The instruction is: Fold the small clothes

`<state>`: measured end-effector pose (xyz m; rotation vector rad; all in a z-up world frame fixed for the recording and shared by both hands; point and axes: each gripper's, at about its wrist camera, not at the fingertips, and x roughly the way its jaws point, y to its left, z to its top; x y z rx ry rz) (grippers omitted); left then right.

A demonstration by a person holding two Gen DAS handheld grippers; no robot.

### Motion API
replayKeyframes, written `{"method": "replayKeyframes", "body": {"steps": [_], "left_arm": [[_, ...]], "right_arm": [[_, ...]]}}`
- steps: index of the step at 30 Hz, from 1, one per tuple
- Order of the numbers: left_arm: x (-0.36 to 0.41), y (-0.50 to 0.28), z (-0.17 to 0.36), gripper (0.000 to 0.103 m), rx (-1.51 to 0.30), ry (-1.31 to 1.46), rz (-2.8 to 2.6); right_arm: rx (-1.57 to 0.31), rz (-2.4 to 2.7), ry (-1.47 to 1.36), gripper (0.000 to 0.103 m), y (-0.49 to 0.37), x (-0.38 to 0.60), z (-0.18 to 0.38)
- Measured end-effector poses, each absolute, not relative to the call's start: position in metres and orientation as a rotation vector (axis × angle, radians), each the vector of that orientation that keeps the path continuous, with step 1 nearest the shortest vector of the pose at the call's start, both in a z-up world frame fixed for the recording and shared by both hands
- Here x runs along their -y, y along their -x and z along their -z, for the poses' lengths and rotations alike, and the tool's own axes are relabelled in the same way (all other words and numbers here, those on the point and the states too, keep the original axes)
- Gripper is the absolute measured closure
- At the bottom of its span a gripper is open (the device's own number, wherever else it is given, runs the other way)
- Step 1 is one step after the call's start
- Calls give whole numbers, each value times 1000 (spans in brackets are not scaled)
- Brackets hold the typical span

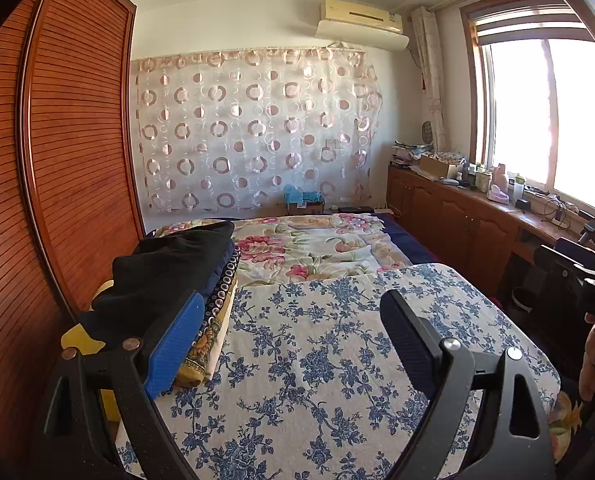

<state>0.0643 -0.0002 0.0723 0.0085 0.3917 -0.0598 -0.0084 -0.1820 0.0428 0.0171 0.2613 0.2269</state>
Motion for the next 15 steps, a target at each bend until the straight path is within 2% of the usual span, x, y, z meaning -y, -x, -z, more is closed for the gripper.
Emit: {"method": "replayKeyframes", "body": {"steps": [15], "left_arm": [[-2,-65,-72,13,-389,-7,58]], "right_arm": [[-261,-235,-14,11,6,187,-39]]}}
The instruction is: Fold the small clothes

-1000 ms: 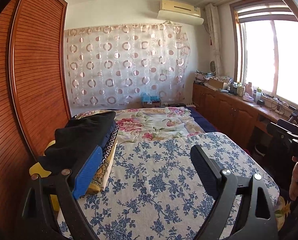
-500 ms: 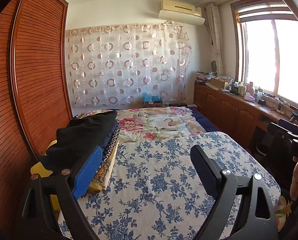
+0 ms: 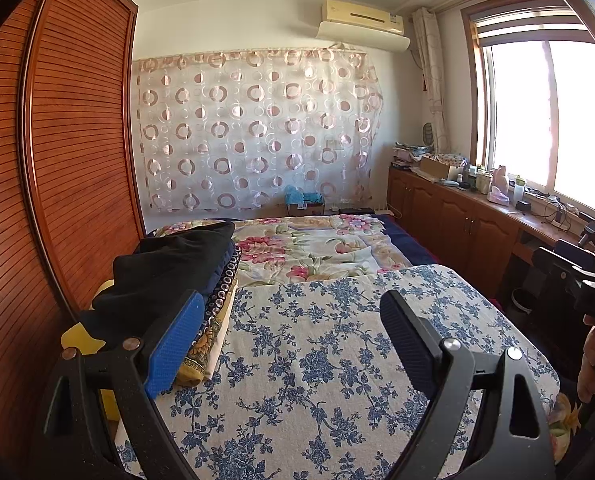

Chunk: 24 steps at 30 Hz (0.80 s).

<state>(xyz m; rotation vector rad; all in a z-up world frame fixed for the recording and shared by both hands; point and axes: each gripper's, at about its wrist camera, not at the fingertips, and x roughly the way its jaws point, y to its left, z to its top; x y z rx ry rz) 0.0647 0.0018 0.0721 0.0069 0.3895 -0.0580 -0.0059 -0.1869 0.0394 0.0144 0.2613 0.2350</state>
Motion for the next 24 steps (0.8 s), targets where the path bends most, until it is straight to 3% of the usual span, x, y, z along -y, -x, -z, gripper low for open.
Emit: {"method": "replayKeyframes", "body": {"steps": [24], "left_arm": [[-5,-61,-78,13,-379,-6,51]], "right_arm": [[-264,-241,-13,11,4,190,-40]]}}
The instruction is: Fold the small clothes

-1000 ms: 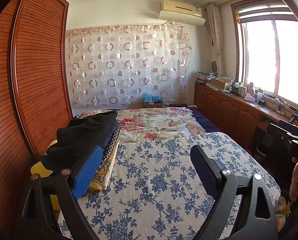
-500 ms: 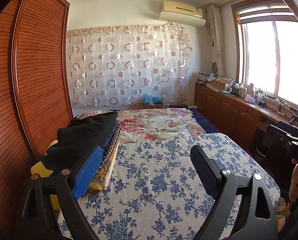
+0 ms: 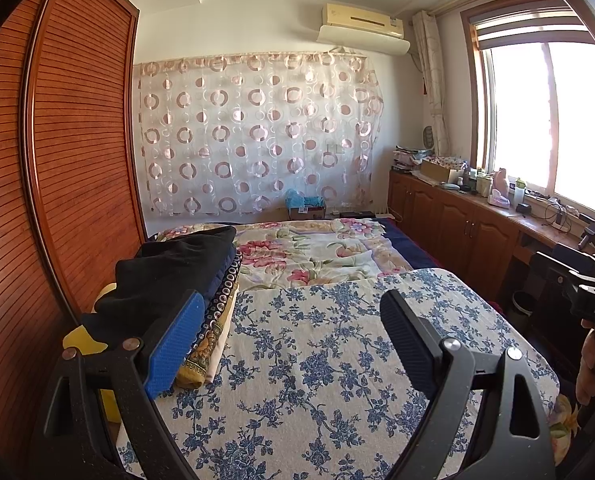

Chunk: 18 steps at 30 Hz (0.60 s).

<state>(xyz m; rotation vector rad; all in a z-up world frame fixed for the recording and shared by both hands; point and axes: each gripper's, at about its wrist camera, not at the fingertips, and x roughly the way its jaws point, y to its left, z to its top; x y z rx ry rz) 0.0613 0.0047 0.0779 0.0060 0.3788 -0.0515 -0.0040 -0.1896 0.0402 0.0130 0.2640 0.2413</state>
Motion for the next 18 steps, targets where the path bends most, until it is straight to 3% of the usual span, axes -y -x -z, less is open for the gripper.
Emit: {"method": "replayKeyframes", "body": {"steps": [18], "left_arm": [[-4,-61,-76,13,-377,-7,51]], "right_arm": [[-260,-239,-15,11,4,194,-41]]}}
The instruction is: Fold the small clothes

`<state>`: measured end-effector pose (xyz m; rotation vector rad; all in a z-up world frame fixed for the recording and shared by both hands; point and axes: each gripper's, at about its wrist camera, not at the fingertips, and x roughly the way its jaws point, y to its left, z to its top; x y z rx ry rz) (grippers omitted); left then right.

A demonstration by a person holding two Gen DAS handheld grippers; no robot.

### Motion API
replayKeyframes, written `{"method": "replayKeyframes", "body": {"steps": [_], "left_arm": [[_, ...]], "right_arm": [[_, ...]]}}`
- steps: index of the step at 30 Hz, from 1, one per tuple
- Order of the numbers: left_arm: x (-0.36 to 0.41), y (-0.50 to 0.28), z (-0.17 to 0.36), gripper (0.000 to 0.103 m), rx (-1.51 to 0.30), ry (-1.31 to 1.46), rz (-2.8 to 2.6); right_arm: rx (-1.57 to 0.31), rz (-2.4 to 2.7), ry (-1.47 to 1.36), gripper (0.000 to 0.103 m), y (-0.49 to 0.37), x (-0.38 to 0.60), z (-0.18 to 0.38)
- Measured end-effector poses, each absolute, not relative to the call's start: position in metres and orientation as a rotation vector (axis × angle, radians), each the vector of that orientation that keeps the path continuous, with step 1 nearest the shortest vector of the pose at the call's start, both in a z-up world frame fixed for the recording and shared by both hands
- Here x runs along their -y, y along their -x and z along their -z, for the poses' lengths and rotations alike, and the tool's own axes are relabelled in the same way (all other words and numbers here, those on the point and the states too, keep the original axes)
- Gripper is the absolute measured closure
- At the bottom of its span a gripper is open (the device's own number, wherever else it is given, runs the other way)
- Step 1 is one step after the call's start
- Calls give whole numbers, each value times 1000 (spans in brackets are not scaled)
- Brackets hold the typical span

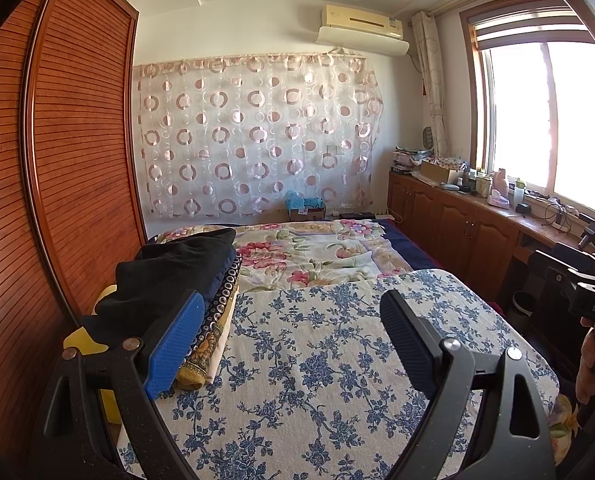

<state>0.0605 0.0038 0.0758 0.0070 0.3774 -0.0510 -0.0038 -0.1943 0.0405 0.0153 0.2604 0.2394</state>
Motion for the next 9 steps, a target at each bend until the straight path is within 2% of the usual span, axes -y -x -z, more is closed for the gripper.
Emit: {"method": "replayKeyframes", "body": {"steps": [9], "left_arm": [[1,-58,-76,13,-376,-7,49]], "right_arm": [[-260,-236,-16,11,2,197,-41]]}}
